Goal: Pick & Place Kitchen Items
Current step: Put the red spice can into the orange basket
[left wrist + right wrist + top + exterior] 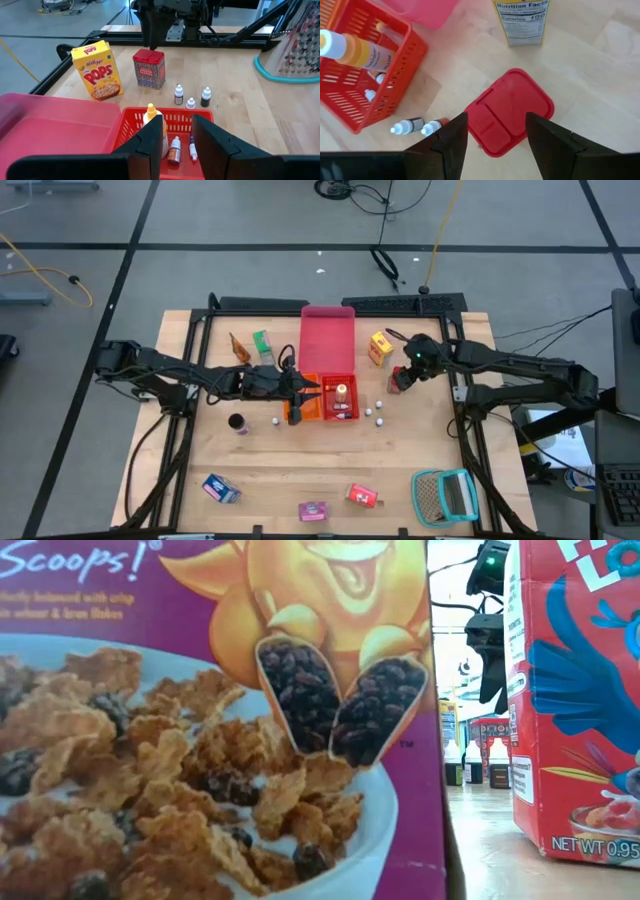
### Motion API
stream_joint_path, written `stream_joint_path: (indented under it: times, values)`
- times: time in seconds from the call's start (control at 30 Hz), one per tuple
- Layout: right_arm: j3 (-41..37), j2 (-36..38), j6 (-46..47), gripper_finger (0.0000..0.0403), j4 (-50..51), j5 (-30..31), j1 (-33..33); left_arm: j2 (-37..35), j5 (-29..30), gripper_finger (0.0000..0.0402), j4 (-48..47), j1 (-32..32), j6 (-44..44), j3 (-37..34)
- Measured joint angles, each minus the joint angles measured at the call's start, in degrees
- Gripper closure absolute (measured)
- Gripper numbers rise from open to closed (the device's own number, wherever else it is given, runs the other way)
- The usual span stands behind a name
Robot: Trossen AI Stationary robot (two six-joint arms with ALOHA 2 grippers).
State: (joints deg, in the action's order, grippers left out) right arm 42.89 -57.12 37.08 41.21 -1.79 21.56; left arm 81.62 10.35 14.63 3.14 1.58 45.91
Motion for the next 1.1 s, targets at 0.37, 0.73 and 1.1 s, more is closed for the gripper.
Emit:
stream_joint_path:
  times: [0.37, 0.73, 1.1]
  values:
    - [0.0, 0.1, -2.2, 0.0210, 0.2, -1.6, 0.2, 0.0, 0.0, 0.0293, 0.0, 0.0, 0.1, 0.0]
    - [0.0, 0.1, -3.4, 0.0210, -7.3, -1.5, 0.2, 0.0, 0.1, 0.0293, -0.1, 0.0, 0.2, 0.0]
    - [0.0, 0.1, 0.8, 0.0211, -7.0, -4.6, 0.2, 0.0, 0.1, 0.0293, -0.1, 0.0, 0.2, 0.0]
